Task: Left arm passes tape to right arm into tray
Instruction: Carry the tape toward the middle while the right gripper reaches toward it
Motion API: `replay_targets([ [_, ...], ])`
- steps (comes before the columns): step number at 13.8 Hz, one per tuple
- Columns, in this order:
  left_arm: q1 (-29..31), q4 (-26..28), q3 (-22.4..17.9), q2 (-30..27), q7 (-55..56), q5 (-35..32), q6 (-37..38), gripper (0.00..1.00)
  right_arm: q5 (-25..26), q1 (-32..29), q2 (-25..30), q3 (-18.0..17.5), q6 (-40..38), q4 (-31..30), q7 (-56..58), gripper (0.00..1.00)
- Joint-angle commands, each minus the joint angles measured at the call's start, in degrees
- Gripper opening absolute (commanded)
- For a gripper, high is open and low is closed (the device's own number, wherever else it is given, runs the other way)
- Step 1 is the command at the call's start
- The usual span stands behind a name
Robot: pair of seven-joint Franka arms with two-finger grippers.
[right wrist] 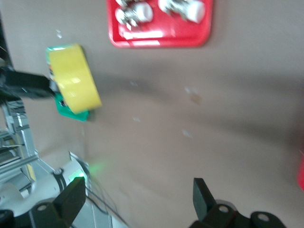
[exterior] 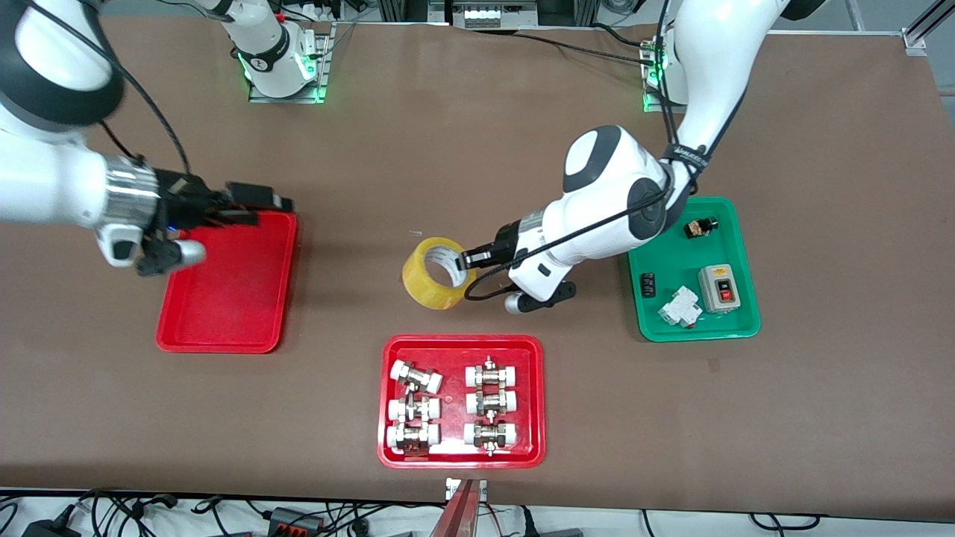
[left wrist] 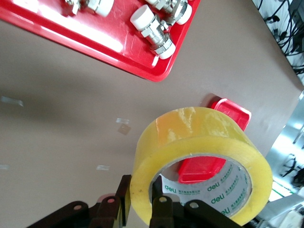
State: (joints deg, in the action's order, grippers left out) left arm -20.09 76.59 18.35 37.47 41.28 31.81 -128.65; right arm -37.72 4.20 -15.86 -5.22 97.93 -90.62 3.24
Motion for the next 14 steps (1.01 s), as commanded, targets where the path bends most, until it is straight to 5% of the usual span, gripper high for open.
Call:
replay_targets([
  [1,-2.48,-3.02,0.02,2.86,6.58,1.94,-5.27,0.05,-5.76,3.0,-3.29,0.03,6.55,0.53,3.52,1.0],
  [14,-4.6,-5.22,0.1,6.21,12.68,2.38,-7.67,0.06,-12.99,11.17,-11.92,0.03,27.31,0.79,11.69,1.0],
])
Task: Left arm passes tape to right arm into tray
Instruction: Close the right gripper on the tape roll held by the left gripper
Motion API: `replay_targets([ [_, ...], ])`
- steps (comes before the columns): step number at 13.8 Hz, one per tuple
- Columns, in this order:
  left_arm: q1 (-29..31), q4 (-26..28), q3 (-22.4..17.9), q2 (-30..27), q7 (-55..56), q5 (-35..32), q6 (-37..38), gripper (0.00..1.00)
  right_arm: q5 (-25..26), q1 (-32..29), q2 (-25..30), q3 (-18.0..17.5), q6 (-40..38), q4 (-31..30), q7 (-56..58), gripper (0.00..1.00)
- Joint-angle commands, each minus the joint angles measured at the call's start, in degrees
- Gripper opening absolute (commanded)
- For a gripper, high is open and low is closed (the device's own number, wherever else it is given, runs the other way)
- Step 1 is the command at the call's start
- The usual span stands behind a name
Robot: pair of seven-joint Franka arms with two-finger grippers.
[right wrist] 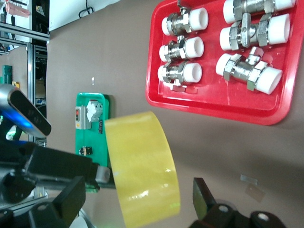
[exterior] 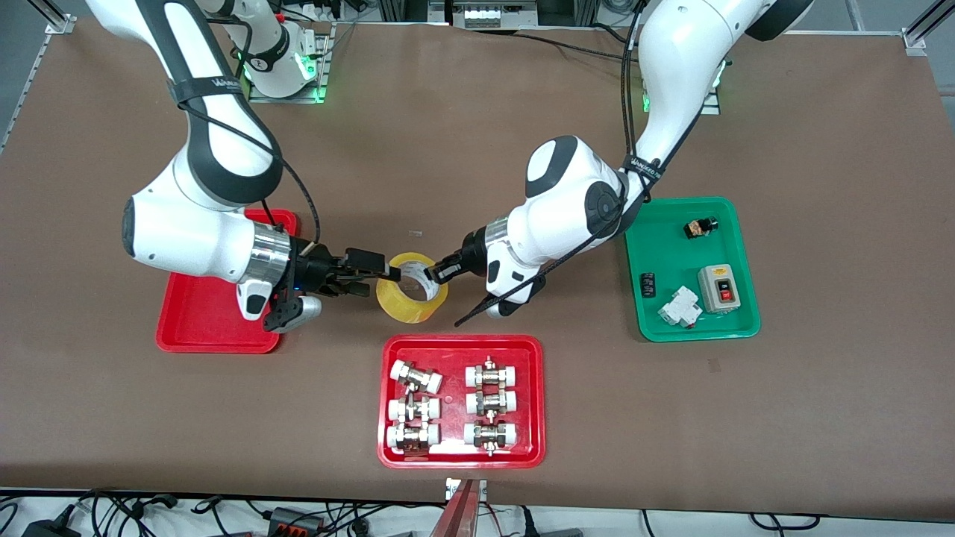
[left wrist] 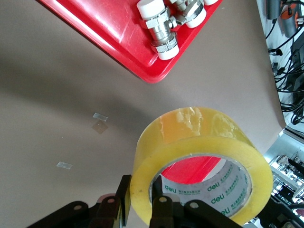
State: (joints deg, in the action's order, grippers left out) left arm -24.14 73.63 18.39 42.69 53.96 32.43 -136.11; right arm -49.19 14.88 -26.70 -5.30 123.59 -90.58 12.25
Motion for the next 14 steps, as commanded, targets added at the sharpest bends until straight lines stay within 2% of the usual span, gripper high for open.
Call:
replay_targets([
  [1,-0.56,-2.26,0.07,0.91,-0.08,1.76,-0.21,0.06,-1.52,0.68,-1.42,0.11,2.18,0.84,3.21,1.0],
  [2,-0.47,-2.26,0.07,0.91,-0.08,1.76,-0.21,0.06,-1.61,0.68,-1.69,0.11,2.79,0.76,3.83,1.0],
  [3,-0.47,-2.26,0.07,0.91,-0.17,1.67,-0.21,0.06,-1.52,0.77,-2.47,0.11,3.58,0.75,5.23,0.91],
  [6,-0.47,-2.26,-0.02,0.91,-0.43,1.58,-0.21,0.06,-1.52,0.86,-2.66,0.11,4.21,0.75,6.82,0.33],
  [8,-0.47,-2.26,-0.02,0.91,-0.52,1.14,-0.12,0.06,-1.52,0.94,-2.4,0.11,4.12,0.84,6.3,0.07],
  [9,-0.47,-2.18,-0.02,0.91,-0.52,1.14,-0.12,0.06,-1.61,1.03,-2.22,0.11,4.12,0.84,6.03,0.0],
  [12,-0.47,-2.18,-0.02,0.91,-0.52,1.14,-0.12,0.06,-1.61,1.03,-2.04,0.11,3.85,1.02,5.86,0.0],
  [13,-0.47,-2.26,-0.02,0.91,-0.43,1.14,-0.12,0.09,-1.52,1.03,-2.04,0.11,3.85,1.11,5.85,0.0],
  [14,-0.38,-2.18,-0.2,0.65,-0.26,0.97,0.05,0.38,-1.61,0.94,-1.95,0.11,3.77,1.19,5.85,0.0],
])
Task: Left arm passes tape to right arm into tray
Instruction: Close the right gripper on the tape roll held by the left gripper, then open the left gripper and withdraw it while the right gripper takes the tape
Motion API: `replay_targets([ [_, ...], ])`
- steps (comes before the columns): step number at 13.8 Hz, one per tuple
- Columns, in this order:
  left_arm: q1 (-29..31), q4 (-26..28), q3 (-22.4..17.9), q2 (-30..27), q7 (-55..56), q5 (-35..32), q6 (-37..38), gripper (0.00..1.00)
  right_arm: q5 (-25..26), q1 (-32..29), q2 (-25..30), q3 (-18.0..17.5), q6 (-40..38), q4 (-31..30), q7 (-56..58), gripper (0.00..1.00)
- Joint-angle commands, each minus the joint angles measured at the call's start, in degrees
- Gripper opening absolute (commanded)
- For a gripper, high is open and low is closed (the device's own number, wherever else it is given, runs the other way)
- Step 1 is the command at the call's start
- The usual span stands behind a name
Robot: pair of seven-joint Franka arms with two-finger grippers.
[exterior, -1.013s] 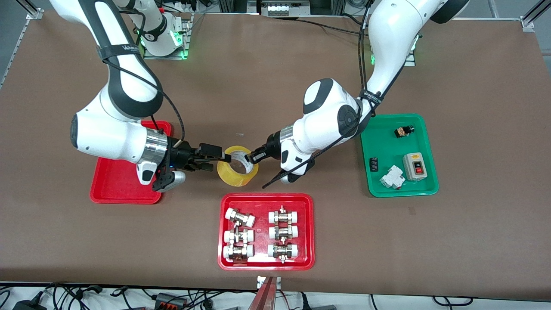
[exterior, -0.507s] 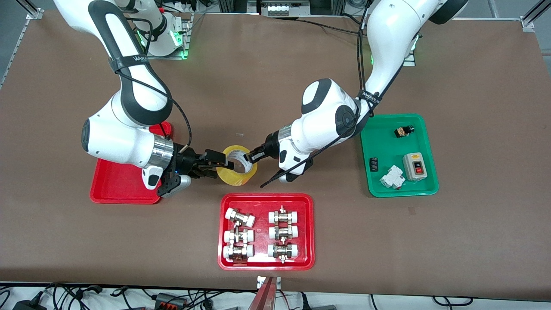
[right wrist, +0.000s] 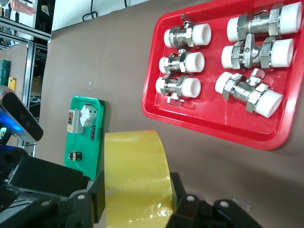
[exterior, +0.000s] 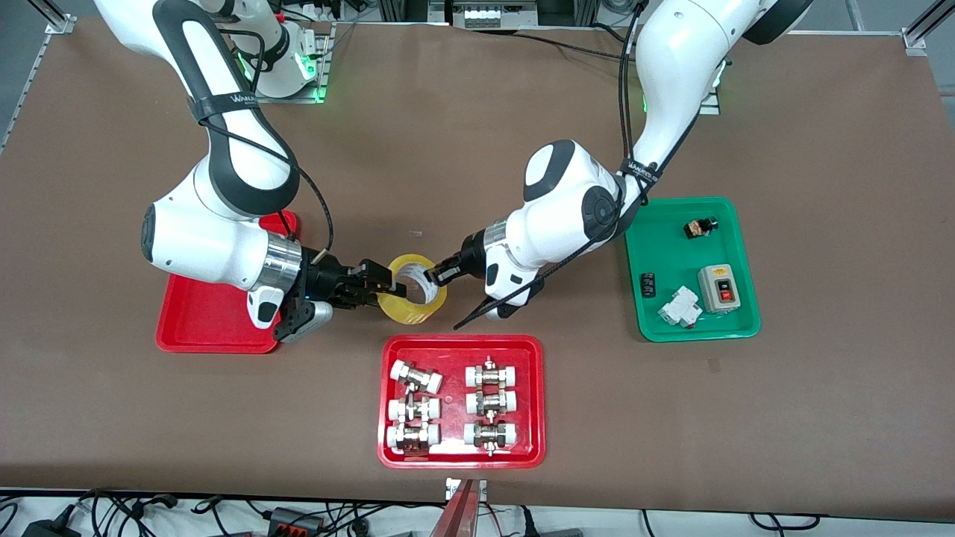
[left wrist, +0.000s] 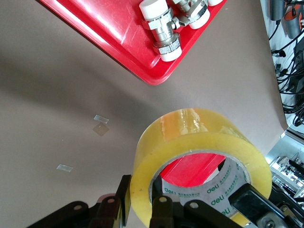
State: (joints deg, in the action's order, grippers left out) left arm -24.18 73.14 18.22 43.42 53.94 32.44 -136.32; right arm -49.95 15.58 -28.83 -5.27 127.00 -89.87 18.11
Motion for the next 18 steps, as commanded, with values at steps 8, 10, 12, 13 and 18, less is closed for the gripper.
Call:
replay_targets([
  [8,15.98,-0.36,-0.65,-11.42,-5.51,-2.99,19.82,1.0,0.11,-4.66,0.71,0.79,-6.21,1.63,-1.33,0.0],
  [10,21.78,-0.89,0.14,-13.8,-5.69,-7.71,31.15,1.0,0.11,-10.28,0.62,0.79,-13.75,1.54,2.08,0.0],
  [12,23.56,-1.07,-0.38,-15.9,-5.69,-15.52,41.35,1.0,2.2,-16.95,0.09,0.79,-21.05,0.67,7.44,0.0],
  [13,24.09,-0.98,-0.73,-17.92,-5.95,-21.65,46.36,1.0,5.27,-19.6,-0.17,0.79,-23.61,0.05,9.03,0.0],
  [18,32.95,-0.2,-0.3,-21.19,-26.21,-34.08,61.07,1.0,8.81,-32.52,-5.61,0.79,-31.36,-2.59,26.32,0.0],
])
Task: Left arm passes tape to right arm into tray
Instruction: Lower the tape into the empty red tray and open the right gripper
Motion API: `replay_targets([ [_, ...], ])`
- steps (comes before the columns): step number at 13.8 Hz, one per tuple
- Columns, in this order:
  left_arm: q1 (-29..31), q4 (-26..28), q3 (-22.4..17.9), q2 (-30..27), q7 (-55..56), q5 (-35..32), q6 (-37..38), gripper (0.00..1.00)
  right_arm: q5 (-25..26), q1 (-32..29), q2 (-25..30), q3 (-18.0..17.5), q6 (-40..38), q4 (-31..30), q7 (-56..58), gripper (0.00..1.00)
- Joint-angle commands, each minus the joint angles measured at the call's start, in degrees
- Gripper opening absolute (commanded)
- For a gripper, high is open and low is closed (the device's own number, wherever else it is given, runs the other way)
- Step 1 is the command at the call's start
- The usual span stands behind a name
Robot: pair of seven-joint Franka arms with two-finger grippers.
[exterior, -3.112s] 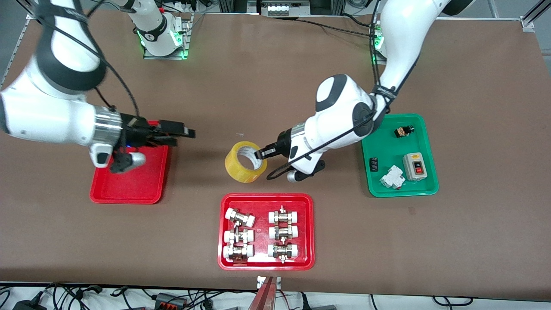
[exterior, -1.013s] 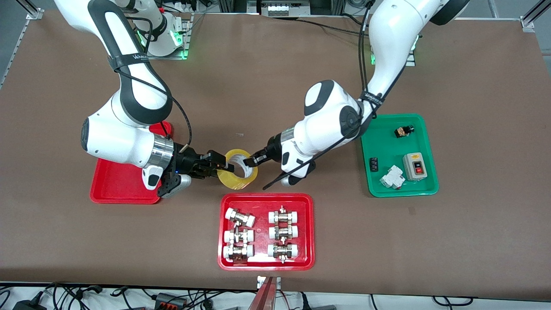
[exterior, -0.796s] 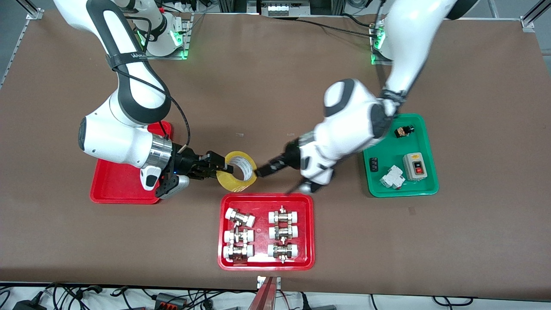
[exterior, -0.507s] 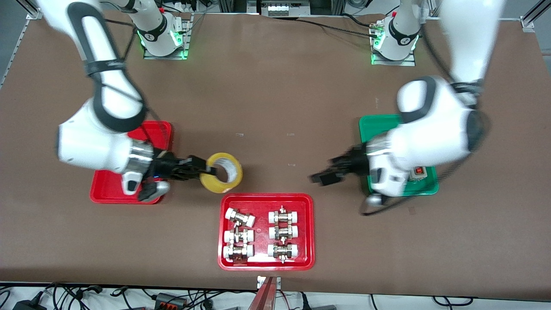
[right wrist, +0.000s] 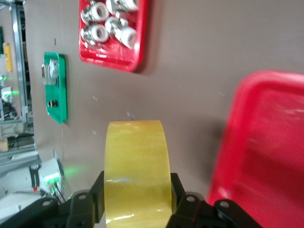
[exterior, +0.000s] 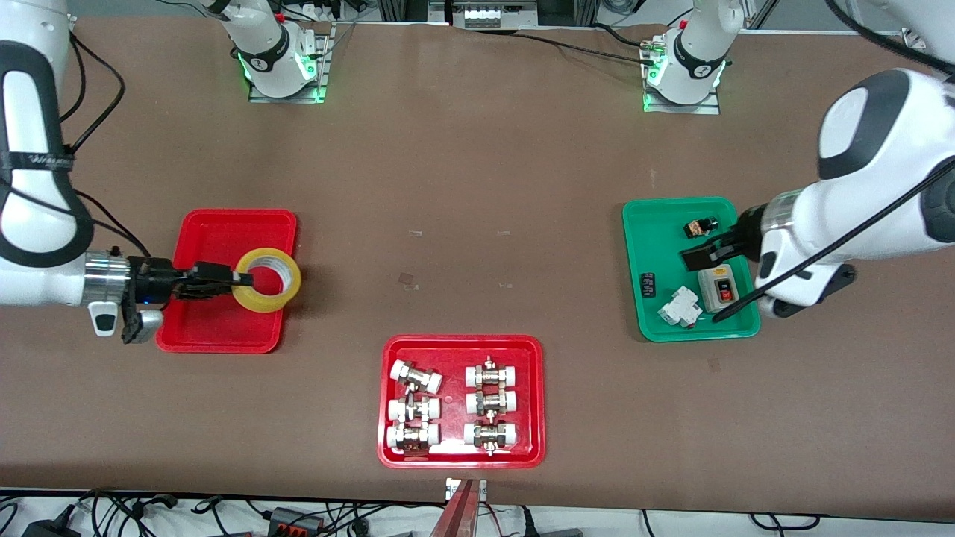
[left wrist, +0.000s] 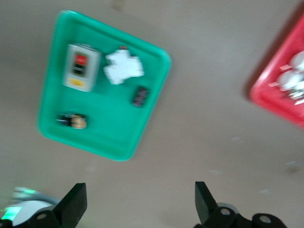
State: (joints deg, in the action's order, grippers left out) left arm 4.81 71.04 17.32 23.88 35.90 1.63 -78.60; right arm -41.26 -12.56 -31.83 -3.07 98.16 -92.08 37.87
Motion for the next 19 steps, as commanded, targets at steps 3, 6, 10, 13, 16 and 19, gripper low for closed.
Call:
replay_targets([
  [3,5.56,6.62,0.87,-4.79,-11.55,-6.97,1.98,1.0,2.93,-8.61,-6.83,-1.42,-2.71,-0.82,15.46,0.0],
  [6,5.73,27.6,0.79,-17.86,-14.08,-8.05,-13.64,1.0,3.2,-10.28,-8.95,-1.42,-2.27,-2.22,19.25,0.0],
  [10,-0.55,26.26,-9.88,-18.34,-26.73,-7.53,-13.17,1.0,10.57,-8.45,-8.43,-1.42,2.11,-1.96,20.05,1.0],
  [13,-3.14,26.17,-13.1,-18.6,-26.06,-7.17,-13.51,1.0,18.64,-5.2,-5.98,-1.59,6.06,-1.52,20.76,1.0],
  [16,-2.62,24.59,-13.1,-18.52,-26.84,-3.66,-13.43,1.0,28.56,-0.02,-0.1,-1.42,9.67,-1.52,18.4,1.0],
  [19,-2.62,22.84,-13.1,-18.87,-27.36,-3.22,-11.24,1.0,38.24,5.6,8.15,-1.5,9.16,-1.87,5.52,1.0],
])
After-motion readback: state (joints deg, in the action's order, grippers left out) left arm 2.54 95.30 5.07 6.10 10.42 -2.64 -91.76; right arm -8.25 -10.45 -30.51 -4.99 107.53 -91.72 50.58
